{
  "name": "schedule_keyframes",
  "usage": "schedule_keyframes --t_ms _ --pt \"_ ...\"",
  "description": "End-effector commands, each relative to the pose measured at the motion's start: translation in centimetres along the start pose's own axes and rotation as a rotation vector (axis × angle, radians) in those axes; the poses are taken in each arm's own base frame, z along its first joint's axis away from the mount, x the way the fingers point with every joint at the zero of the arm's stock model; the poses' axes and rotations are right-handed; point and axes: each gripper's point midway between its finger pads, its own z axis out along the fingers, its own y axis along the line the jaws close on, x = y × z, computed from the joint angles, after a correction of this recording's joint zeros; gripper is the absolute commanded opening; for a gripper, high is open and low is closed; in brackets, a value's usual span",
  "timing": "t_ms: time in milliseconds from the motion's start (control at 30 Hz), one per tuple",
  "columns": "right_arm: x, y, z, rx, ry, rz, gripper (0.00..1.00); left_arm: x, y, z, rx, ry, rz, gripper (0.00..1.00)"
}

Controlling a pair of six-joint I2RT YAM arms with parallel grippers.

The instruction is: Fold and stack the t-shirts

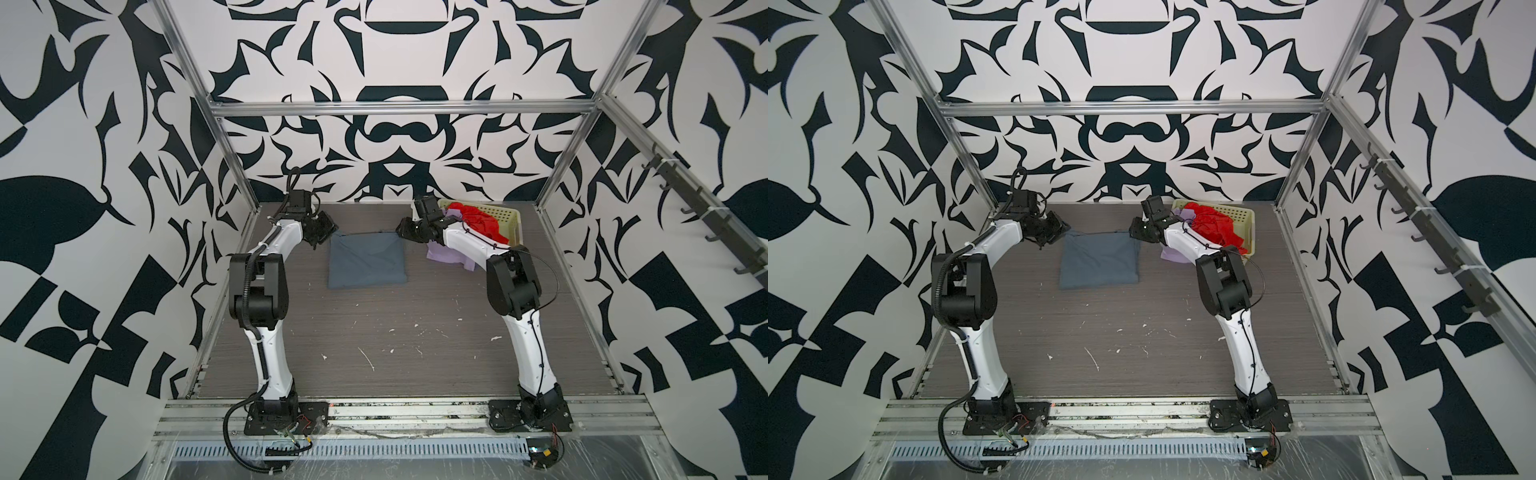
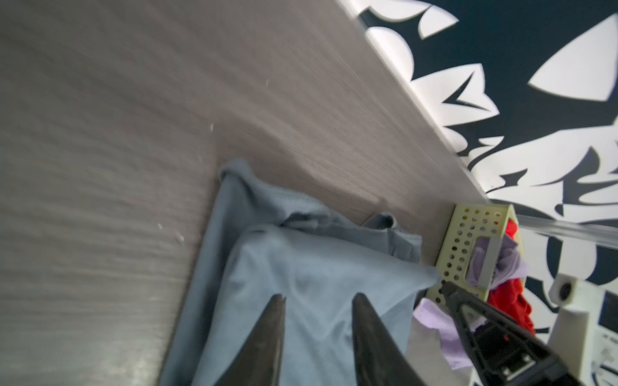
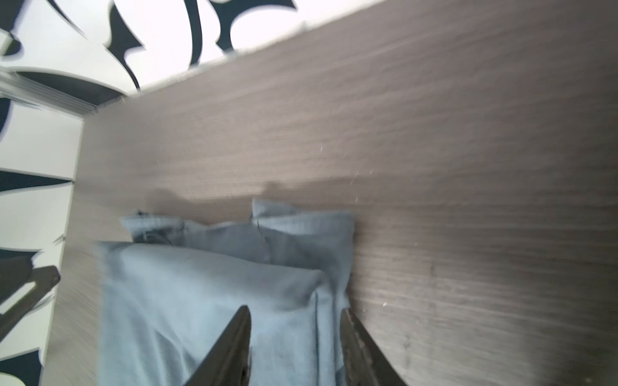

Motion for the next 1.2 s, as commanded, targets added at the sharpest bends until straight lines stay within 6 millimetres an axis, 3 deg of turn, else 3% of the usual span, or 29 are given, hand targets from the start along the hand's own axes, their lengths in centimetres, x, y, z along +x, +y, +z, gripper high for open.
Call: schedule_keyframes --t_ms 0,133,267,467,600,800,1000,1167 --pt "-4.6 4.1 -4.8 -0.093 -0.145 -0.063 0.5 -1.4 -1.5 -2.9 0.011 -0.063 0.029 0.42" --pt "-4.6 4.8 -6.3 -0.1 -0.157 -0.074 0.51 -0.5 -1.9 -4.6 0.035 -0.079 0.034 0.49" --pt "-3.3 5.7 -7.0 -0.139 -0.163 -0.043 0.47 1.6 -2.2 -5.6 0.066 -0.047 0.046 0.54" --pt "-0.6 7.7 -5.8 -0.18 -0.08 -0.077 0.41 5.6 -3.4 -5.7 0.089 -0.009 0.095 0.64" --pt "0.4 7.9 -4.4 -0.18 -0.066 -0.059 0.41 6.5 -3.5 -4.5 0.115 0.036 0.081 0.66" --pt "1.0 6.6 -2.1 -0.146 -0.054 -0.025 0.36 7.0 -3.8 -1.5 0.144 0.099 0.048 0.66" --pt "0.3 6.0 0.3 -0.109 -0.057 -0.032 0.34 6.2 -4.3 1.5 0.179 0.126 0.031 0.66" --pt "-0.5 4.8 1.8 -0.041 -0.081 -0.033 0.33 4.8 -3.6 4.0 0.161 0.117 0.015 0.67"
